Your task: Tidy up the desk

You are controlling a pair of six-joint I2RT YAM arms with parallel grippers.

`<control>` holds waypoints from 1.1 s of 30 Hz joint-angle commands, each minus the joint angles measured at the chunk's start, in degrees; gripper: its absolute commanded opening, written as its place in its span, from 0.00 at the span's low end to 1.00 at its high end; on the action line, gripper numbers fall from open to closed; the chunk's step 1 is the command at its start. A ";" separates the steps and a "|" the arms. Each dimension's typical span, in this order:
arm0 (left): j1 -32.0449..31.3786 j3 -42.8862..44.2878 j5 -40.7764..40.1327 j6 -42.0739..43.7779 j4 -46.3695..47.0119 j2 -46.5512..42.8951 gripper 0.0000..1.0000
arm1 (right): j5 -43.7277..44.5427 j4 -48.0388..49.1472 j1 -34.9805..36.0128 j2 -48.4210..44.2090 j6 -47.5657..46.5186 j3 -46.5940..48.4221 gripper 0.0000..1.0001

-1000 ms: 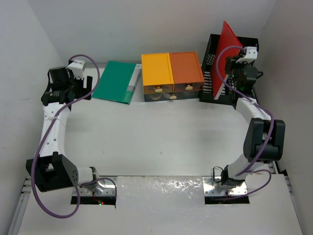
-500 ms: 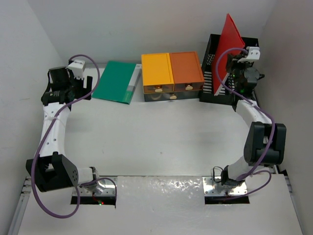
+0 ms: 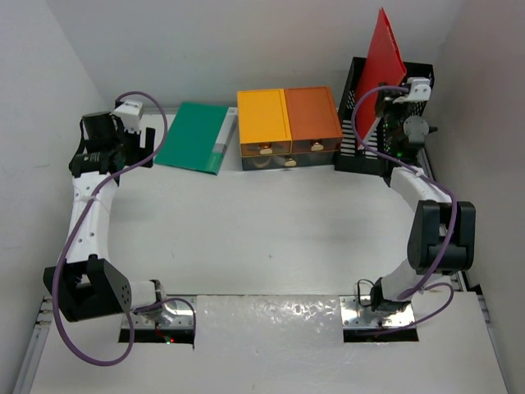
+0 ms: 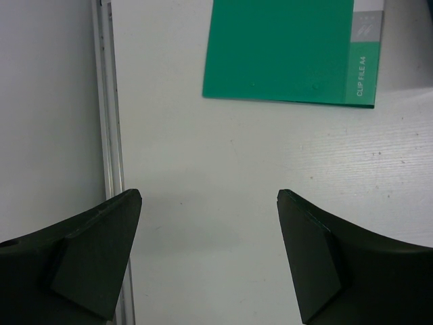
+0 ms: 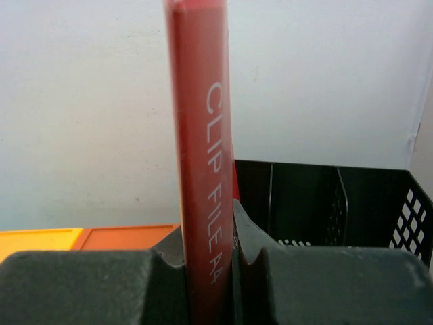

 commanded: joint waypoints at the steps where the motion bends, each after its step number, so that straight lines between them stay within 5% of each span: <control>1: 0.12 0.90 0.16 0.67 1.67 -0.83 0.80 | 1.55 9.12 0.65 0.69 -1.57 -0.36 0.00; 18: 0.12 0.98 0.51 0.58 1.41 -0.66 0.80 | -0.03 18.88 1.09 9.31 -2.19 -5.73 0.00; 32: 0.03 0.37 1.12 0.76 1.32 0.84 0.80 | 2.69 13.70 1.26 10.63 -2.54 -8.28 0.00; 33: 0.03 0.37 1.21 0.85 1.24 0.93 0.80 | 2.95 12.65 1.26 10.54 -2.54 -7.75 0.08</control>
